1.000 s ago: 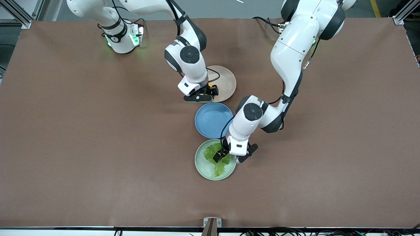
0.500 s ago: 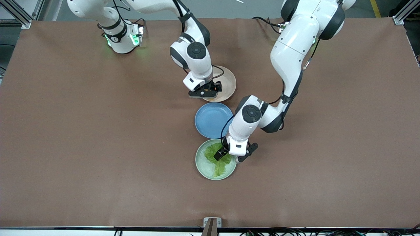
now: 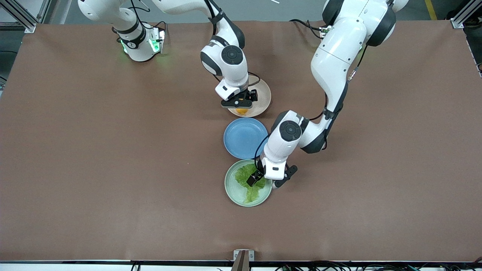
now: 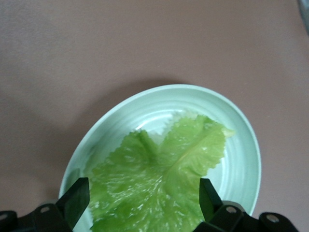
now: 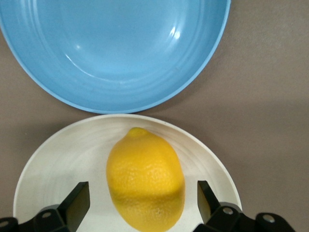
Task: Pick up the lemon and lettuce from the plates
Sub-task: 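Close the right gripper on the lemon while the left gripper grips the lettuce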
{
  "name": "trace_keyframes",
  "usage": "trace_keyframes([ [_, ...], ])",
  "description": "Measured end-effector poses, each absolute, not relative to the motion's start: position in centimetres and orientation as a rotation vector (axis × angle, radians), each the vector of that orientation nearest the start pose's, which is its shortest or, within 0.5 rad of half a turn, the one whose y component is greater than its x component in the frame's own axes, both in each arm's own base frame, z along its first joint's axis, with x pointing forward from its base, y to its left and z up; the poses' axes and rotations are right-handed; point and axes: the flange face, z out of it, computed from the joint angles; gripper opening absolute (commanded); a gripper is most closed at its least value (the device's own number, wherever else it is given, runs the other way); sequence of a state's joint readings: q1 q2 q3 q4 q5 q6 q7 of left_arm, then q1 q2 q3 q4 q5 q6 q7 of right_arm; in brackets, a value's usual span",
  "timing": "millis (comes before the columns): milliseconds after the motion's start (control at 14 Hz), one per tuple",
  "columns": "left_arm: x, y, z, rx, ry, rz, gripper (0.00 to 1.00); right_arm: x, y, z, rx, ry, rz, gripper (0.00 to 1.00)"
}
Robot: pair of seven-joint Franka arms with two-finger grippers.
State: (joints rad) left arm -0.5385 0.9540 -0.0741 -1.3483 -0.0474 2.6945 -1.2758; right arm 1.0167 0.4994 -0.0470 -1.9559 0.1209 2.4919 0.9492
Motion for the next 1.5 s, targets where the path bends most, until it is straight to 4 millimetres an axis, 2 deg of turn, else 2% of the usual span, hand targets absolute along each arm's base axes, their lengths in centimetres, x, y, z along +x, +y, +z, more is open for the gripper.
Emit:
trace_keyframes([
  [286,63.9,-42.8,18.0,-3.263,-1.280,-0.306,1.00,34.9,51.7,21.2,-3.074,0.111,0.021,0.97],
  [429,64.0,-42.8,18.0,-3.264,-1.280,-0.307,0.98,34.8,51.7,20.8,-3.077,0.108,0.021,0.89],
  [643,63.9,-42.9,17.8,-3.263,-1.279,-0.304,0.72,34.7,51.7,20.7,-3.080,0.104,0.019,0.69],
  [857,63.9,-42.9,17.8,-3.263,-1.279,-0.304,0.45,34.7,51.8,20.8,-3.079,0.104,0.018,0.33],
  [1000,63.9,-42.9,17.8,-3.263,-1.279,-0.304,0.27,34.8,51.7,20.8,-3.079,0.106,0.016,0.27],
  [1214,63.9,-42.9,17.7,-3.264,-1.278,-0.303,0.07,35.3,51.4,20.8,-3.086,0.106,0.004,0.24],
  [1286,63.9,-42.9,17.7,-3.264,-1.278,-0.303,0.01,35.5,51.4,21.0,-3.089,0.106,0.001,0.11],
  [1357,63.9,-42.9,17.8,-3.264,-1.278,-0.304,0.00,35.7,51.5,21.3,-3.093,0.107,0.003,0.02],
  [1500,63.9,-43.0,17.9,-3.268,-1.279,-0.309,0.00,36.5,51.9,22.4,-3.103,0.114,0.015,0.00],
])
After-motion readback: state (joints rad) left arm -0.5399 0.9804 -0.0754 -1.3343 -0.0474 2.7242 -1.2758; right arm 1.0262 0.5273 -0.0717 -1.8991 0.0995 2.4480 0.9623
